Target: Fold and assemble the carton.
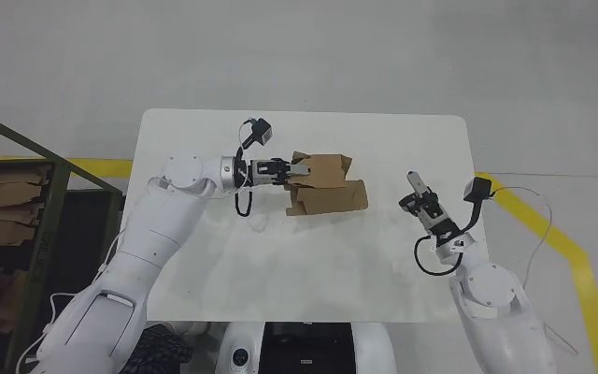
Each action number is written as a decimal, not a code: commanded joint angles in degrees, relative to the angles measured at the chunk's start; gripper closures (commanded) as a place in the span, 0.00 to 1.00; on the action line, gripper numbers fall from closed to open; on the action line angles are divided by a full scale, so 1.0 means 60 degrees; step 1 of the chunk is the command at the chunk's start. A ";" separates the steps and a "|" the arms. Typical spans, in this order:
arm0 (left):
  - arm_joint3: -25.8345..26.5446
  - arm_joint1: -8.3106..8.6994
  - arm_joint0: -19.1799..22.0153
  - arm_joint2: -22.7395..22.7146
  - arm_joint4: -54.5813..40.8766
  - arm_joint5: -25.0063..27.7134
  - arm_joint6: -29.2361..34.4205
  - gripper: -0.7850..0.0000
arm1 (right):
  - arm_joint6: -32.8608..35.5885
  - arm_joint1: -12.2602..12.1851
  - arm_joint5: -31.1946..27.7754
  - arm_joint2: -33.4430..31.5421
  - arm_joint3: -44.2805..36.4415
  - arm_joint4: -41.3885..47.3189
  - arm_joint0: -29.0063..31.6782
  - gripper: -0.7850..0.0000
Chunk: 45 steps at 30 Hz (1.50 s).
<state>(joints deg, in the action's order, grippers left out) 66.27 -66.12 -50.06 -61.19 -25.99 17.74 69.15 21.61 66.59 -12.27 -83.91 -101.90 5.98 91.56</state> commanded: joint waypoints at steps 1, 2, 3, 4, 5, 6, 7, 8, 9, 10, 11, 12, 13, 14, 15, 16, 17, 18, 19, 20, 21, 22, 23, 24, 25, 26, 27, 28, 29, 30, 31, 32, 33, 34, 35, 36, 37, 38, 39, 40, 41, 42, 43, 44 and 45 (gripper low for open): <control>-0.0010 0.0009 -0.0016 -0.0013 -0.0107 0.0177 0.0274 1.00 | 0.1093 -0.0049 -0.0456 -0.0060 0.0164 0.0230 -0.0205 0.00; -0.0001 0.0008 -0.0024 -0.0012 -0.0173 0.0289 0.0391 1.00 | 0.1550 -0.0068 -0.0662 -0.0048 0.0226 0.0363 -0.0298 0.00; -0.0002 0.0003 -0.0039 -0.0002 -0.0274 0.0390 0.0514 1.00 | 0.2076 -0.0089 -0.0844 -0.0023 0.0308 0.0524 -0.0404 0.00; -0.0003 0.0000 -0.0037 0.0013 -0.0342 0.0486 0.0653 1.00 | 0.2465 -0.0109 -0.0966 -0.0043 0.0427 0.0675 -0.0518 0.00; -0.0008 -0.0004 -0.0032 0.0029 -0.0402 0.0603 0.0791 1.00 | 0.2871 -0.0124 -0.1118 -0.0013 0.0494 0.0824 -0.0627 0.00; -0.0025 -0.0010 -0.0027 0.0049 -0.0485 0.0703 0.0935 1.00 | 0.3381 -0.0142 -0.1273 0.0036 0.0584 0.1013 -0.0747 0.00; -0.0038 -0.0014 -0.0019 0.0064 -0.0539 0.0772 0.1043 1.00 | 0.3613 -0.0158 -0.1363 0.0016 0.0670 0.1047 -0.0836 0.00; -0.0085 -0.0020 0.0006 0.0099 -0.0614 0.0905 0.1265 1.00 | 0.3915 -0.0179 -0.1546 0.0011 0.0770 0.1036 -0.0969 0.00; -0.0126 -0.0030 0.0017 0.0134 -0.0701 0.0977 0.1410 1.00 | 0.4268 -0.0187 -0.1723 0.0094 0.0808 0.1189 -0.1048 0.00; -0.0158 -0.0037 0.0031 0.0166 -0.0756 0.1009 0.1534 1.00 | 0.4443 -0.0195 -0.1810 0.0105 0.0882 0.1280 -0.1104 0.00; -0.0214 -0.0050 0.0058 0.0204 -0.0908 0.1066 0.1754 1.00 | 0.4608 -0.0207 -0.1931 0.0095 0.0966 0.1328 -0.1180 0.00; -0.0239 -0.0060 0.0097 0.0248 -0.1035 0.1016 0.1882 1.00 | 0.4845 -0.0217 -0.2066 0.0140 0.1002 0.1404 -0.1239 0.00; -0.0242 -0.0064 0.0129 0.0294 -0.1083 0.0953 0.1945 1.00 | 0.5092 -0.0228 -0.2200 0.0177 0.1046 0.1513 -0.1300 0.00; -0.0215 -0.0065 0.0149 0.0344 -0.1142 0.0921 0.1978 1.00 | 0.5416 -0.0244 -0.2383 0.0219 0.1091 0.1630 -0.1374 0.00; -0.0180 -0.0062 0.0149 0.0388 -0.1188 0.0883 0.2016 1.00 | 0.5669 -0.0254 -0.2492 0.0262 0.1126 0.1774 -0.1420 0.00; -0.0160 -0.0055 0.0152 0.0422 -0.1202 0.0861 0.2038 1.00 | 0.5896 -0.0265 -0.2588 0.0290 0.1165 0.1935 -0.1466 0.00; -0.0143 -0.0047 0.0150 0.0453 -0.1208 0.0855 0.2044 1.00 | 0.6100 -0.0277 -0.2682 0.0307 0.1197 0.2061 -0.1509 0.00; -0.0124 -0.0040 0.0154 0.0499 -0.1185 0.0837 0.2062 1.00 | 0.6298 -0.0288 -0.2763 0.0334 0.1215 0.2194 -0.1540 0.00; -0.0123 -0.0035 0.0159 0.0523 -0.1179 0.0837 0.2062 1.00 | 0.6406 -0.0294 -0.2803 0.0350 0.1228 0.2293 -0.1555 0.00; -0.0132 -0.0029 0.0168 0.0564 -0.1189 0.0860 0.2039 1.00 | 0.6580 -0.0305 -0.2876 0.0371 0.1243 0.2501 -0.1582 0.00; -0.0146 -0.0027 0.0175 0.0598 -0.1213 0.0870 0.2029 1.00 | 0.6705 -0.0314 -0.2936 0.0383 0.1243 0.2635 -0.1602 0.00; -0.0146 -0.0026 0.0184 0.0626 -0.1220 0.0873 0.2026 1.00 | 0.6779 -0.0319 -0.2967 0.0390 0.1248 0.2731 -0.1610 0.00; -0.0155 -0.0025 0.0199 0.0684 -0.1222 0.0889 0.2010 1.00 | 0.6931 -0.0329 -0.3024 0.0407 0.1244 0.2944 -0.1630 0.00; -0.0151 -0.0026 0.0213 0.0732 -0.1222 0.0897 0.2002 1.00 | 0.7043 -0.0338 -0.3069 0.0413 0.1255 0.3071 -0.1645 0.00; -0.0150 -0.0027 0.0218 0.0765 -0.1236 0.0893 0.2006 1.00 | 0.7093 -0.0345 -0.3093 0.0409 0.1274 0.3125 -0.1657 0.00; -0.0145 -0.0029 0.0231 0.0828 -0.1258 0.0895 0.2004 1.00 | 0.7158 -0.0355 -0.3125 0.0413 0.1303 0.3184 -0.1683 0.00; -0.0146 -0.0031 0.0237 0.0877 -0.1281 0.0894 0.2005 1.00 | 0.7167 -0.0360 -0.3129 0.0430 0.1329 0.3202 -0.1711 0.00; -0.0148 -0.0033 0.0239 0.0910 -0.1301 0.0894 0.2005 1.00 | 0.7163 -0.0362 -0.3131 0.0449 0.1353 0.3204 -0.1734 0.00; -0.0130 -0.0039 0.0244 0.0986 -0.1331 0.0884 0.2015 1.00 | 0.7147 -0.0363 -0.3126 0.0504 0.1408 0.3188 -0.1789 0.00; -0.0108 -0.0043 0.0250 0.1034 -0.1356 0.0888 0.2011 1.00 | 0.7133 -0.0362 -0.3118 0.0550 0.1454 0.3186 -0.1832 0.00; -0.0106 -0.0045 0.0251 0.1060 -0.1373 0.0894 0.2005 1.00 | 0.7125 -0.0362 -0.3112 0.0580 0.1485 0.3191 -0.1863 0.00; -0.0103 -0.0046 0.0258 0.1100 -0.1416 0.0911 0.1988 1.00 | 0.7120 -0.0361 -0.3098 0.0641 0.1541 0.3236 -0.1921 0.00; -0.0097 -0.0045 0.0265 0.1129 -0.1439 0.0912 0.1987 1.00 | 0.7118 -0.0360 -0.3098 0.0684 0.1580 0.3274 -0.1958 0.00; -0.0108 -0.0043 0.0270 0.1147 -0.1469 0.0920 0.1979 1.00 | 0.7125 -0.0358 -0.3084 0.0732 0.1617 0.3330 -0.1989 0.00; -0.0108 -0.0042 0.0268 0.1170 -0.1501 0.0930 0.1969 1.00 | 0.7135 -0.0357 -0.3071 0.0774 0.1647 0.3395 -0.2022 0.00; -0.0104 -0.0041 0.0268 0.1196 -0.1519 0.0939 0.1960 1.00 | 0.7156 -0.0357 -0.3068 0.0815 0.1670 0.3448 -0.2054 0.00; -0.0094 -0.0041 0.0271 0.1218 -0.1521 0.0941 0.1958 1.00 | 0.7174 -0.0357 -0.3066 0.0842 0.1686 0.3474 -0.2072 0.00; -0.0092 -0.0041 0.0279 0.1252 -0.1530 0.0957 0.1942 1.00 | 0.7194 -0.0358 -0.3057 0.0892 0.1711 0.3526 -0.2106 0.00; -0.0091 -0.0042 0.0286 0.1281 -0.1549 0.0953 0.1946 1.00 | 0.7211 -0.0358 -0.3049 0.0934 0.1724 0.3549 -0.2128 0.00; -0.0086 -0.0043 0.0294 0.1297 -0.1570 0.0957 0.1942 1.00 | 0.7213 -0.0358 -0.3038 0.0960 0.1737 0.3562 -0.2141 0.00; -0.0089 -0.0046 0.0306 0.1330 -0.1610 0.0961 0.1937 1.00 | 0.7195 -0.0357 -0.2996 0.1017 0.1767 0.3586 -0.2165 0.01; -0.0090 -0.0049 0.0313 0.1350 -0.1651 0.0973 0.1926 1.00 | 0.7187 -0.0355 -0.2970 0.1066 0.1785 0.3598 -0.2185 0.04; -0.0091 -0.0053 0.0321 0.1369 -0.1694 0.0985 0.1914 1.00 | 0.7179 -0.0353 -0.2933 0.1117 0.1813 0.3618 -0.2204 0.05; -0.0084 -0.0057 0.0333 0.1390 -0.1719 0.0993 0.1906 1.00 | 0.7169 -0.0349 -0.2894 0.1170 0.1838 0.3654 -0.2222 0.09; -0.0066 -0.0061 0.0342 0.1418 -0.1737 0.0995 0.1904 1.00 | 0.7172 -0.0346 -0.2860 0.1222 0.1864 0.3685 -0.2244 0.12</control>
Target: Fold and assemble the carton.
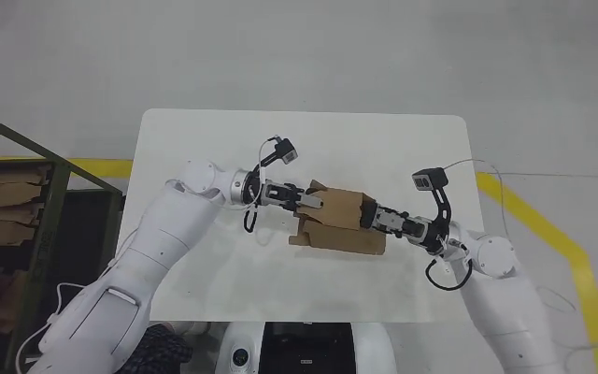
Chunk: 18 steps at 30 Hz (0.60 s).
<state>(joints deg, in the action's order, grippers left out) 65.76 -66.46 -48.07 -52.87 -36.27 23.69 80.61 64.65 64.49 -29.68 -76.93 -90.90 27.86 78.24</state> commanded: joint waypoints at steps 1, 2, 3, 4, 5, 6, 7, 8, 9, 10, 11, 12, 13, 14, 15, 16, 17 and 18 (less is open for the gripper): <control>0.0039 -0.0007 0.0021 0.0055 -0.0025 0.0015 -0.0016 1.00 | -0.0011 0.0007 0.0079 0.0108 0.0064 0.0074 -0.0047 0.14; 0.0053 -0.0009 0.0027 0.0077 -0.0039 0.0022 -0.0023 1.00 | -0.0005 0.0010 0.0104 0.0162 0.0087 0.0104 -0.0070 0.16; 0.0060 -0.0010 0.0031 0.0097 -0.0048 0.0027 -0.0028 1.00 | 0.0009 0.0014 0.0132 0.0216 0.0112 0.0143 -0.0097 0.18; 0.0062 -0.0010 0.0037 0.0110 -0.0051 0.0026 -0.0027 1.00 | 0.0018 0.0016 0.0146 0.0251 0.0128 0.0157 -0.0116 0.20; 0.0068 -0.0010 0.0049 0.0137 -0.0056 0.0023 -0.0024 1.00 | 0.0033 0.0022 0.0185 0.0325 0.0167 0.0196 -0.0152 0.22; 0.0067 -0.0009 0.0057 0.0153 -0.0061 0.0024 -0.0025 1.00 | 0.0049 0.0026 0.0208 0.0379 0.0193 0.0215 -0.0186 0.24; 0.0066 -0.0008 0.0067 0.0166 -0.0067 0.0021 -0.0022 1.00 | 0.0053 0.0029 0.0239 0.0431 0.0233 0.0210 -0.0220 0.27; 0.0070 -0.0006 0.0076 0.0181 -0.0071 0.0013 -0.0014 1.00 | 0.0047 0.0033 0.0269 0.0483 0.0269 0.0201 -0.0257 0.36; 0.0066 -0.0003 0.0083 0.0191 -0.0079 0.0014 -0.0015 1.00 | 0.0034 0.0037 0.0295 0.0530 0.0299 0.0180 -0.0296 0.42; 0.0065 -0.0001 0.0089 0.0199 -0.0092 0.0018 -0.0018 1.00 | 0.0018 0.0040 0.0315 0.0576 0.0327 0.0167 -0.0326 0.44; 0.0065 0.0003 0.0095 0.0204 -0.0109 0.0020 -0.0021 1.00 | 0.0020 0.0043 0.0329 0.0621 0.0345 0.0160 -0.0355 0.47; 0.0052 0.0008 0.0102 0.0199 -0.0122 0.0026 -0.0027 1.00 | 0.0025 0.0044 0.0339 0.0657 0.0364 0.0122 -0.0384 0.51; 0.0052 0.0015 0.0114 0.0195 -0.0117 0.0030 -0.0031 1.00 | 0.0015 0.0045 0.0354 0.0689 0.0387 0.0102 -0.0406 0.51; 0.0040 0.0023 0.0120 0.0186 -0.0125 0.0033 -0.0034 1.00 | 0.0005 0.0045 0.0371 0.0717 0.0410 0.0069 -0.0429 0.53; 0.0038 0.0030 0.0122 0.0183 -0.0132 0.0032 -0.0032 1.00 | -0.0010 0.0044 0.0395 0.0744 0.0439 0.0042 -0.0448 0.54; 0.0041 0.0037 0.0124 0.0182 -0.0139 0.0028 -0.0029 1.00 | -0.0031 0.0043 0.0427 0.0764 0.0472 0.0002 -0.0470 0.55; 0.0046 0.0044 0.0128 0.0180 -0.0140 0.0028 -0.0029 1.00 | -0.0055 0.0041 0.0470 0.0783 0.0509 -0.0052 -0.0494 0.56; 0.0050 0.0053 0.0137 0.0181 -0.0119 0.0017 -0.0018 1.00 | -0.0094 0.0039 0.0509 0.0799 0.0541 -0.0105 -0.0519 0.58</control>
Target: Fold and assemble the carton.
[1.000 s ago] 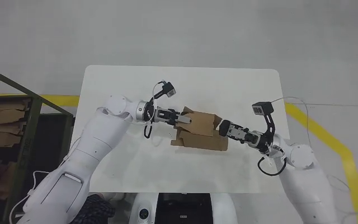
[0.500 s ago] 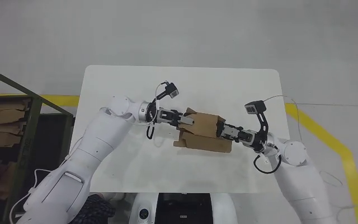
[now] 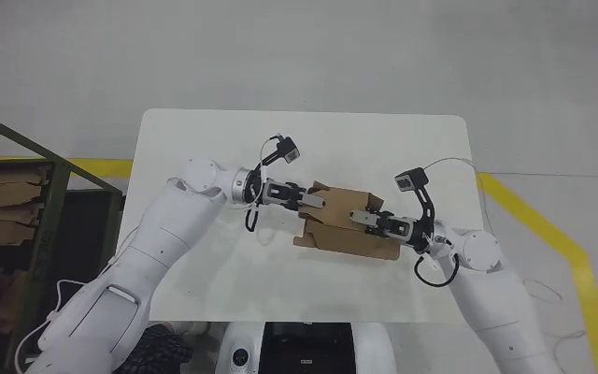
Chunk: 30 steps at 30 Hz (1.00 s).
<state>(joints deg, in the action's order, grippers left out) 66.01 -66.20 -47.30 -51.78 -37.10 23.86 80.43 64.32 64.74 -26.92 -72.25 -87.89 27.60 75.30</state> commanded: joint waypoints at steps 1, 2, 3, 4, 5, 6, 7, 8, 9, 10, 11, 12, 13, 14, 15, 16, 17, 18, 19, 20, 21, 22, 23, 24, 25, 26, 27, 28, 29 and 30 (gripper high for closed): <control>0.0011 0.0018 0.0012 -0.0002 0.0015 -0.0017 0.0017 1.00 | -0.0077 -0.0003 0.0075 0.0034 0.0061 -0.0108 -0.0052 0.60; 0.0013 0.0026 0.0016 -0.0001 0.0030 -0.0016 0.0016 1.00 | -0.0103 -0.0004 0.0097 0.0053 0.0083 -0.0146 -0.0073 0.63; 0.0024 0.0033 0.0017 0.0005 0.0040 -0.0019 0.0019 1.00 | -0.0132 -0.0006 0.0118 0.0067 0.0107 -0.0181 -0.0093 0.66; 0.0027 0.0038 0.0017 0.0006 0.0038 -0.0021 0.0022 1.00 | -0.0143 -0.0007 0.0127 0.0076 0.0119 -0.0214 -0.0107 0.68; 0.0021 0.0049 0.0018 0.0007 0.0045 -0.0026 0.0026 1.00 | -0.0160 -0.0011 0.0145 0.0095 0.0142 -0.0272 -0.0133 0.71; 0.0025 0.0057 0.0020 0.0005 0.0057 -0.0019 0.0019 1.00 | -0.0170 -0.0013 0.0161 0.0110 0.0158 -0.0308 -0.0150 0.73; 0.0021 0.0066 0.0017 0.0007 0.0069 -0.0018 0.0018 1.00 | -0.0182 -0.0016 0.0171 0.0123 0.0175 -0.0350 -0.0168 0.76; 0.0018 0.0073 0.0013 0.0009 0.0060 -0.0022 0.0023 1.00 | -0.0208 -0.0018 0.0190 0.0135 0.0193 -0.0383 -0.0183 0.80; 0.0010 0.0081 0.0012 0.0011 0.0060 -0.0029 0.0029 1.00 | -0.0222 -0.0020 0.0202 0.0152 0.0204 -0.0403 -0.0195 0.85; 0.0004 0.0089 0.0016 0.0008 0.0059 -0.0031 0.0032 1.00 | -0.0231 -0.0021 0.0212 0.0168 0.0214 -0.0412 -0.0206 0.90; 0.0003 0.0097 0.0018 0.0007 0.0054 -0.0034 0.0034 1.00 | -0.0234 -0.0022 0.0225 0.0185 0.0226 -0.0420 -0.0217 0.95; -0.0002 0.0105 0.0020 0.0010 0.0059 -0.0038 0.0038 1.00 | -0.0242 -0.0024 0.0233 0.0201 0.0234 -0.0433 -0.0230 1.00; -0.0005 0.0111 0.0024 0.0011 0.0058 -0.0039 0.0039 1.00 | -0.0252 -0.0025 0.0244 0.0220 0.0243 -0.0457 -0.0242 1.00; -0.0007 0.0118 0.0029 0.0012 0.0052 -0.0040 0.0040 1.00 | -0.0266 -0.0024 0.0253 0.0243 0.0248 -0.0459 -0.0249 1.00; -0.0017 0.0124 0.0034 0.0008 0.0041 -0.0035 0.0035 1.00 | -0.0261 -0.0024 0.0258 0.0267 0.0249 -0.0456 -0.0262 1.00; -0.0020 0.0128 0.0036 0.0009 0.0036 -0.0033 0.0033 1.00 | -0.0262 -0.0025 0.0263 0.0280 0.0258 -0.0457 -0.0269 1.00; -0.0030 0.0136 0.0045 0.0004 0.0022 -0.0028 0.0028 0.92 | -0.0270 -0.0026 0.0271 0.0300 0.0268 -0.0460 -0.0287 1.00; -0.0054 0.0143 0.0052 -0.0010 0.0006 -0.0014 0.0014 0.66 | -0.0279 -0.0026 0.0270 0.0313 0.0274 -0.0459 -0.0296 1.00; -0.0065 0.0149 0.0059 -0.0019 -0.0006 -0.0009 0.0009 0.34 | -0.0292 -0.0027 0.0285 0.0326 0.0286 -0.0453 -0.0301 1.00; -0.0049 0.0152 0.0058 -0.0024 -0.0038 0.0001 -0.0001 0.00 | -0.0306 -0.0030 0.0301 0.0335 0.0292 -0.0460 -0.0308 1.00; -0.0026 0.0156 0.0059 -0.0030 -0.0066 0.0002 -0.0002 0.00 | -0.0327 -0.0032 0.0335 0.0342 0.0300 -0.0468 -0.0314 1.00; -0.0012 0.0164 0.0070 -0.0048 -0.0096 -0.0011 0.0011 0.00 | -0.0357 -0.0035 0.0380 0.0346 0.0310 -0.0496 -0.0325 1.00; 0.0003 0.0172 0.0079 -0.0066 -0.0126 -0.0029 0.0029 0.00 | -0.0402 -0.0038 0.0432 0.0348 0.0325 -0.0538 -0.0336 1.00; 0.0026 0.0179 0.0082 -0.0080 -0.0163 -0.0042 0.0042 0.00 | -0.0456 -0.0041 0.0483 0.0353 0.0339 -0.0584 -0.0346 1.00; 0.0034 0.0186 0.0084 -0.0099 -0.0195 -0.0045 0.0045 0.00 | -0.0511 -0.0042 0.0530 0.0364 0.0351 -0.0631 -0.0355 1.00; 0.0041 0.0194 0.0087 -0.0116 -0.0219 -0.0051 0.0051 0.00 | -0.0560 -0.0043 0.0570 0.0379 0.0358 -0.0675 -0.0365 1.00; 0.0048 0.0199 0.0083 -0.0128 -0.0258 -0.0061 0.0061 0.00 | -0.0612 -0.0043 0.0614 0.0395 0.0372 -0.0711 -0.0373 1.00; 0.0059 0.0203 0.0079 -0.0140 -0.0291 -0.0058 0.0058 0.00 | -0.0659 -0.0042 0.0654 0.0414 0.0384 -0.0737 -0.0381 1.00; 0.0076 0.0205 0.0073 -0.0145 -0.0328 -0.0069 0.0069 0.00 | -0.0699 -0.0041 0.0684 0.0433 0.0395 -0.0751 -0.0388 1.00; 0.0094 0.0209 0.0071 -0.0149 -0.0340 -0.0079 0.0078 0.00 | -0.0732 -0.0040 0.0704 0.0451 0.0410 -0.0762 -0.0397 1.00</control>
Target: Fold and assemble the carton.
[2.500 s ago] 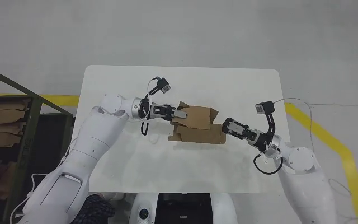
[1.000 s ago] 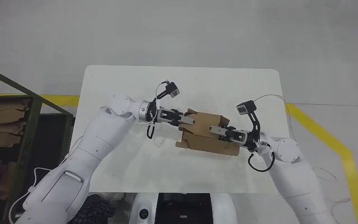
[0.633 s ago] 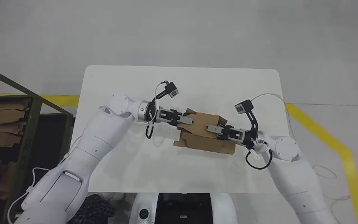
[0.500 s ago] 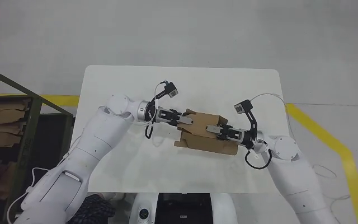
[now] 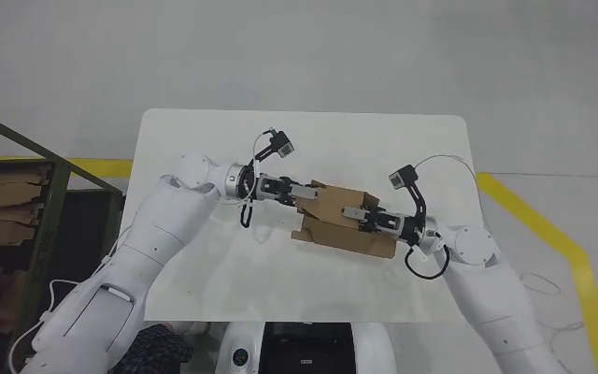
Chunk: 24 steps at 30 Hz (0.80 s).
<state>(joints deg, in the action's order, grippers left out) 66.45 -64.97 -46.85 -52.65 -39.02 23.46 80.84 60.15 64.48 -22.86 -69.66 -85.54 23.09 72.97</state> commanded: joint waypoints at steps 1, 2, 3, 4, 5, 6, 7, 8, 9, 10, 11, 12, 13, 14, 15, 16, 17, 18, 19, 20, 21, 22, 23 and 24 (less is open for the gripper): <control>0.0049 0.0007 -0.0009 -0.0012 -0.0041 -0.0016 0.0015 0.00 | -0.0078 0.0004 0.0051 0.0036 0.0044 -0.0018 -0.0018 1.00; 0.0074 0.0010 -0.0009 -0.0020 -0.0055 -0.0017 0.0016 0.00 | -0.0109 0.0005 0.0066 0.0046 0.0065 -0.0021 -0.0025 1.00; 0.0118 0.0018 -0.0014 -0.0039 -0.0070 -0.0023 0.0022 0.00 | -0.0178 0.0007 0.0105 0.0065 0.0113 -0.0049 -0.0040 1.00; 0.0137 0.0023 -0.0019 -0.0057 -0.0094 -0.0021 0.0020 0.00 | -0.0207 0.0007 0.0119 0.0074 0.0130 -0.0074 -0.0049 1.00; 0.0176 0.0031 -0.0022 -0.0081 -0.0110 -0.0027 0.0026 0.00 | -0.0252 0.0008 0.0132 0.0086 0.0153 -0.0103 -0.0062 1.00; 0.0220 0.0042 -0.0033 -0.0119 -0.0149 -0.0033 0.0032 0.00 | -0.0302 0.0008 0.0164 0.0100 0.0189 -0.0138 -0.0074 1.00; 0.0250 0.0048 -0.0034 -0.0141 -0.0161 -0.0035 0.0034 0.00 | -0.0330 0.0008 0.0174 0.0105 0.0199 -0.0154 -0.0081 1.00; 0.0302 0.0060 -0.0038 -0.0188 -0.0195 -0.0034 0.0033 0.00 | -0.0382 0.0008 0.0196 0.0119 0.0217 -0.0186 -0.0086 1.00; 0.0335 0.0069 -0.0042 -0.0225 -0.0220 -0.0032 0.0031 0.00 | -0.0429 0.0007 0.0220 0.0126 0.0234 -0.0222 -0.0090 1.00; 0.0357 0.0075 -0.0045 -0.0247 -0.0233 -0.0031 0.0030 0.00 | -0.0462 0.0007 0.0232 0.0132 0.0245 -0.0251 -0.0093 1.00; 0.0410 0.0085 -0.0048 -0.0285 -0.0253 -0.0028 0.0027 0.00 | -0.0529 0.0008 0.0256 0.0144 0.0263 -0.0276 -0.0099 1.00; 0.0440 0.0090 -0.0054 -0.0309 -0.0275 -0.0028 0.0027 0.00 | -0.0571 0.0009 0.0279 0.0156 0.0278 -0.0299 -0.0104 1.00; 0.0465 0.0093 -0.0054 -0.0321 -0.0282 -0.0024 0.0023 0.00 | -0.0599 0.0010 0.0288 0.0164 0.0285 -0.0302 -0.0107 1.00; 0.0511 0.0094 -0.0060 -0.0332 -0.0307 -0.0024 0.0022 0.00 | -0.0648 0.0011 0.0311 0.0181 0.0297 -0.0334 -0.0110 1.00; 0.0543 0.0091 -0.0061 -0.0328 -0.0324 -0.0026 0.0024 0.00 | -0.0676 0.0012 0.0327 0.0199 0.0298 -0.0368 -0.0112 1.00; 0.0562 0.0087 -0.0060 -0.0320 -0.0332 -0.0027 0.0026 0.00 | -0.0705 0.0014 0.0335 0.0211 0.0296 -0.0375 -0.0109 1.00; 0.0580 0.0075 -0.0050 -0.0294 -0.0338 -0.0018 0.0017 0.00 | -0.0746 0.0016 0.0337 0.0234 0.0283 -0.0397 -0.0107 1.00; 0.0590 0.0062 -0.0036 -0.0264 -0.0346 -0.0009 0.0008 0.00 | -0.0779 0.0016 0.0353 0.0246 0.0282 -0.0420 -0.0102 1.00; 0.0599 0.0051 -0.0021 -0.0240 -0.0351 -0.0005 0.0004 0.00 | -0.0793 0.0017 0.0361 0.0255 0.0273 -0.0429 -0.0100 1.00; 0.0612 0.0026 0.0018 -0.0186 -0.0354 0.0010 -0.0012 0.00 | -0.0827 0.0018 0.0371 0.0273 0.0256 -0.0438 -0.0093 1.00; 0.0613 0.0005 0.0047 -0.0142 -0.0360 0.0026 -0.0028 0.00 | -0.0857 0.0020 0.0379 0.0287 0.0238 -0.0444 -0.0084 1.00; 0.0610 -0.0009 0.0067 -0.0110 -0.0364 0.0033 -0.0035 0.00 | -0.0873 0.0020 0.0383 0.0297 0.0224 -0.0451 -0.0078 1.00; 0.0594 -0.0038 0.0111 -0.0047 -0.0366 0.0044 -0.0045 0.00 | -0.0905 0.0019 0.0390 0.0310 0.0194 -0.0483 -0.0067 1.00; 0.0574 -0.0058 0.0149 -0.0001 -0.0339 0.0055 -0.0057 0.00 | -0.0935 0.0019 0.0402 0.0320 0.0164 -0.0495 -0.0053 1.00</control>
<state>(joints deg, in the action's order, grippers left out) 70.04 -65.18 -46.22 -53.00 -41.20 23.73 80.56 54.72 64.60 -20.51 -67.81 -84.36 20.23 72.57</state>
